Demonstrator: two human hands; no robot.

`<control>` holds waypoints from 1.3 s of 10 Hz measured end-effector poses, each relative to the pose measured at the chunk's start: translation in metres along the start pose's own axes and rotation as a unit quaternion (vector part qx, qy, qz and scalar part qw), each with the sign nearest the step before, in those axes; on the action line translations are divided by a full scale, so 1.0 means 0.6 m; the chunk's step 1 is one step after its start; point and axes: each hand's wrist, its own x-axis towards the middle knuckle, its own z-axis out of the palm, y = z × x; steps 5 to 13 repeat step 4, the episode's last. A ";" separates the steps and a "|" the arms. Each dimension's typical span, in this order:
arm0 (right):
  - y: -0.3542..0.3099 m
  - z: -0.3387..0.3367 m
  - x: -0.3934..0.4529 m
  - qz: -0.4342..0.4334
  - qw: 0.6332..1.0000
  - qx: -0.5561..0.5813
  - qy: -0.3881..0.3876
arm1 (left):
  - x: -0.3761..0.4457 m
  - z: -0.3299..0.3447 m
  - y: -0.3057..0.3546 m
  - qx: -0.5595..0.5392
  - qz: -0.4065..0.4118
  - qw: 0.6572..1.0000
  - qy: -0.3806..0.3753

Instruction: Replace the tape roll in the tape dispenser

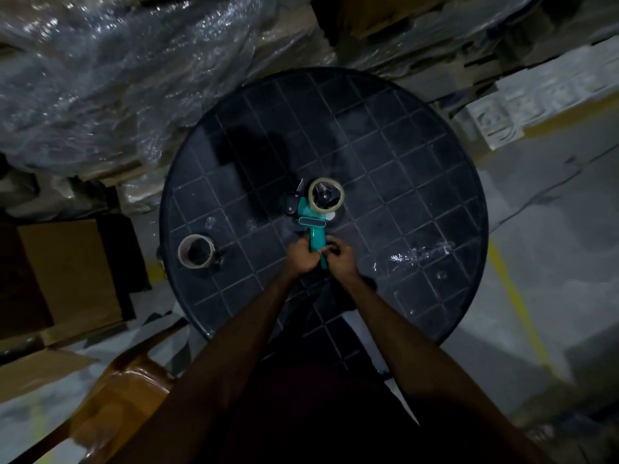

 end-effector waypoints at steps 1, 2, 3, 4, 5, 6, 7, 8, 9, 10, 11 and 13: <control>0.023 -0.010 -0.027 -0.011 0.999 -0.040 -0.032 | -0.041 0.003 -0.009 0.062 0.019 0.998 -0.012; 0.068 -0.023 -0.050 -0.013 0.994 -0.094 -0.053 | -0.085 0.018 -0.044 0.090 0.004 0.996 -0.017; 0.078 -0.029 -0.105 -0.004 0.993 -0.113 -0.027 | -0.130 0.041 -0.086 0.107 -0.010 0.994 -0.026; 0.095 -0.037 -0.156 -0.013 0.989 -0.147 -0.031 | -0.153 0.059 -0.121 0.101 0.011 0.995 -0.026; 0.095 -0.037 -0.156 -0.013 0.989 -0.147 -0.031 | -0.153 0.059 -0.121 0.101 0.011 0.995 -0.026; 0.095 -0.037 -0.156 -0.013 0.989 -0.147 -0.031 | -0.153 0.059 -0.121 0.101 0.011 0.995 -0.026; 0.095 -0.037 -0.156 -0.013 0.989 -0.147 -0.031 | -0.153 0.059 -0.121 0.101 0.011 0.995 -0.026; 0.095 -0.037 -0.156 -0.013 0.989 -0.147 -0.031 | -0.153 0.059 -0.121 0.101 0.011 0.995 -0.026; 0.095 -0.037 -0.156 -0.013 0.989 -0.147 -0.031 | -0.153 0.059 -0.121 0.101 0.011 0.995 -0.026; 0.095 -0.037 -0.156 -0.013 0.989 -0.147 -0.031 | -0.153 0.059 -0.121 0.101 0.011 0.995 -0.026; 0.095 -0.037 -0.156 -0.013 0.989 -0.147 -0.031 | -0.153 0.059 -0.121 0.101 0.011 0.995 -0.026; 0.095 -0.037 -0.156 -0.013 0.989 -0.147 -0.031 | -0.153 0.059 -0.121 0.101 0.011 0.995 -0.026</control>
